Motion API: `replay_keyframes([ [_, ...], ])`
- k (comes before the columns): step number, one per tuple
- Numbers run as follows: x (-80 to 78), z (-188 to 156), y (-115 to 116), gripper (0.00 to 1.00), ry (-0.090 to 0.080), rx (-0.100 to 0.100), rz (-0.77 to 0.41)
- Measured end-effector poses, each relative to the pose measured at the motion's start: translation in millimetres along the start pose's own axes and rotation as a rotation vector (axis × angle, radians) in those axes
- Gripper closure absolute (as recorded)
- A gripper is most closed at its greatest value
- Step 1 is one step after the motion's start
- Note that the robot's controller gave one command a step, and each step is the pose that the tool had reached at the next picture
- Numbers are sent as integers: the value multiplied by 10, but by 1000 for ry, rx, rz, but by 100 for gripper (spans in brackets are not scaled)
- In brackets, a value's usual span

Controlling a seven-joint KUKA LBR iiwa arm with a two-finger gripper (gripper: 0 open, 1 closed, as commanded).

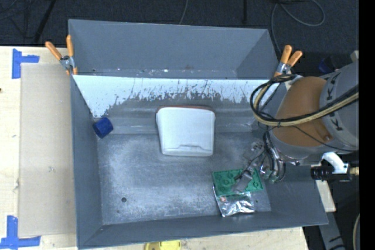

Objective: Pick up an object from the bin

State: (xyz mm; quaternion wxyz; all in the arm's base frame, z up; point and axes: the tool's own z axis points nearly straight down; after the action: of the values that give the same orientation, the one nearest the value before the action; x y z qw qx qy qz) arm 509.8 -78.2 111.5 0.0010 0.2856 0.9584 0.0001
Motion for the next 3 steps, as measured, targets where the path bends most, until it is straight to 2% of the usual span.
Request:
replay_keyframes([
  [1, -96, 437, -11, 0, 7, 3, 71],
  [2, -92, 438, -1, 0, 8, 4, 64],
  [3, -99, 414, 9, 100, 9, 2, 61],
])
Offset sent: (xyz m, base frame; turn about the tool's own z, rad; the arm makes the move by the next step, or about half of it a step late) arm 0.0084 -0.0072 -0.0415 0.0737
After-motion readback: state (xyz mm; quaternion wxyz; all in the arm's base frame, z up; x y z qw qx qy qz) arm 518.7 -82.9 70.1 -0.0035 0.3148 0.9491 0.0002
